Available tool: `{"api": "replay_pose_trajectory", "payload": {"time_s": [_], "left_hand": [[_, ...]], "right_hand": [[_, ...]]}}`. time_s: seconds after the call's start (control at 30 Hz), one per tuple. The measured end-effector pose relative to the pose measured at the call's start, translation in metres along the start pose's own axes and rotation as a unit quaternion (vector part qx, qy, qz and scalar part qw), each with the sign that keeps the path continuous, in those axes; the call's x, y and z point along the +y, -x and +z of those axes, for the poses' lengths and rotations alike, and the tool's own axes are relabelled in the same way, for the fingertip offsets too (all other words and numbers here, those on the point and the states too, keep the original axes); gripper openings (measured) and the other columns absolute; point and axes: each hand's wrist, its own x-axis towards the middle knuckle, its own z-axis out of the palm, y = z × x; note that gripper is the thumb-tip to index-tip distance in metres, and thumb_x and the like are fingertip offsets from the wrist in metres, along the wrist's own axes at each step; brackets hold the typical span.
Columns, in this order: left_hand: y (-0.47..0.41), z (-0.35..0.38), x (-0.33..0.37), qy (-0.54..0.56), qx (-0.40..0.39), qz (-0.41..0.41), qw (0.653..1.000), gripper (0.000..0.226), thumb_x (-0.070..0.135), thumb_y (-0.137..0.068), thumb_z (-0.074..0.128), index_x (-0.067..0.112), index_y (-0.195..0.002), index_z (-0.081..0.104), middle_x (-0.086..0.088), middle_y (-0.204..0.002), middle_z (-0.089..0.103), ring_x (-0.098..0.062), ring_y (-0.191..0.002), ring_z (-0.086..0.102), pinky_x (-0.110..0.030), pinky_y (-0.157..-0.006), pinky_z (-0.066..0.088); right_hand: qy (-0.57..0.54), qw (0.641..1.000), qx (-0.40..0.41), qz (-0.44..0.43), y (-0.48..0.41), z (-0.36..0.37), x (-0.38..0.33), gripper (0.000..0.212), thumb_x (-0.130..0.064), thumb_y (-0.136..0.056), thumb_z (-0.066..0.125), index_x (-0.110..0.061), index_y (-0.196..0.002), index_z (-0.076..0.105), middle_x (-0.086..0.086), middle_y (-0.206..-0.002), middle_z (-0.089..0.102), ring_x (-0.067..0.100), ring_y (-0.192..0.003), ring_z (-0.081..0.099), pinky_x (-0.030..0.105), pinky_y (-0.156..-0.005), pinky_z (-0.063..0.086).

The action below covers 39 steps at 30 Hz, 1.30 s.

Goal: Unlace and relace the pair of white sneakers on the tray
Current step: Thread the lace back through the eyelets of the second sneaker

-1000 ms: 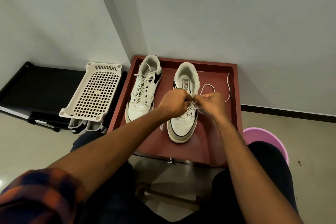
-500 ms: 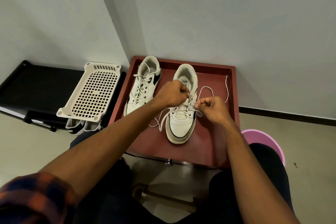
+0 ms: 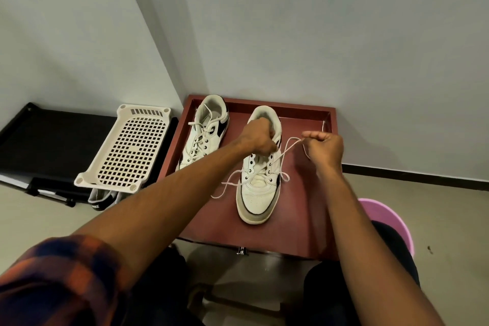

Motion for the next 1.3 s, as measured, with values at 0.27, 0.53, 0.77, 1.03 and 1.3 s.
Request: {"api": "replay_pose_trajectory", "payload": {"time_s": [0.27,0.53,0.77,1.03,1.3], "left_hand": [[-0.001,-0.008,-0.003,0.104,-0.072,-0.016,0.992,0.026,0.007,-0.083,0.076,-0.013,-0.097,0.068,-0.016,-0.074,0.075,-0.03,-0.069,0.075,-0.048,-0.074,0.061],[-0.001,-0.007,-0.004,0.111,-0.075,-0.01,0.991,0.023,0.006,-0.084,0.075,-0.012,-0.096,0.069,-0.017,-0.075,0.075,-0.033,-0.071,0.075,-0.05,-0.074,0.061],[-0.002,-0.006,-0.005,0.074,-0.054,0.0,0.996,0.017,0.014,-0.083,0.078,0.0,-0.084,0.069,-0.012,-0.073,0.075,-0.023,-0.067,0.075,-0.029,-0.063,0.057],[-0.006,-0.004,-0.009,0.068,-0.049,0.006,0.996,0.015,0.012,-0.083,0.077,-0.001,-0.089,0.072,-0.009,-0.077,0.076,-0.018,-0.067,0.075,-0.036,-0.074,0.062],[-0.006,-0.004,-0.009,0.069,-0.049,0.003,0.996,0.018,0.012,-0.084,0.076,-0.003,-0.091,0.071,-0.01,-0.072,0.075,-0.017,-0.062,0.073,-0.034,-0.07,0.062]], "right_hand": [[0.164,0.986,0.025,-0.026,-0.051,-0.003,-0.042,0.027,-0.008,-0.085,0.069,-0.016,-0.109,0.079,0.005,-0.111,0.077,0.023,-0.108,0.07,0.028,-0.099,0.05],[0.121,0.977,-0.128,0.117,0.022,0.011,-0.004,0.034,-0.036,-0.082,0.078,-0.004,-0.071,0.075,0.006,-0.06,0.072,0.019,-0.05,0.064,0.03,-0.056,0.053],[-0.122,0.953,-0.182,0.209,0.036,0.028,0.005,0.019,-0.011,-0.088,0.075,0.0,-0.073,0.069,0.008,-0.057,0.065,0.007,-0.04,0.051,0.015,-0.039,0.04],[-0.079,0.996,-0.015,0.044,-0.024,0.011,-0.028,0.038,-0.017,-0.098,0.062,-0.015,-0.06,0.06,0.002,-0.056,0.057,0.011,-0.048,0.048,0.027,-0.053,0.04],[0.172,0.972,-0.124,0.099,-0.017,-0.002,-0.021,0.053,-0.06,-0.089,0.067,-0.008,-0.08,0.073,0.005,-0.061,0.072,0.021,-0.054,0.07,0.031,-0.064,0.058]]}}
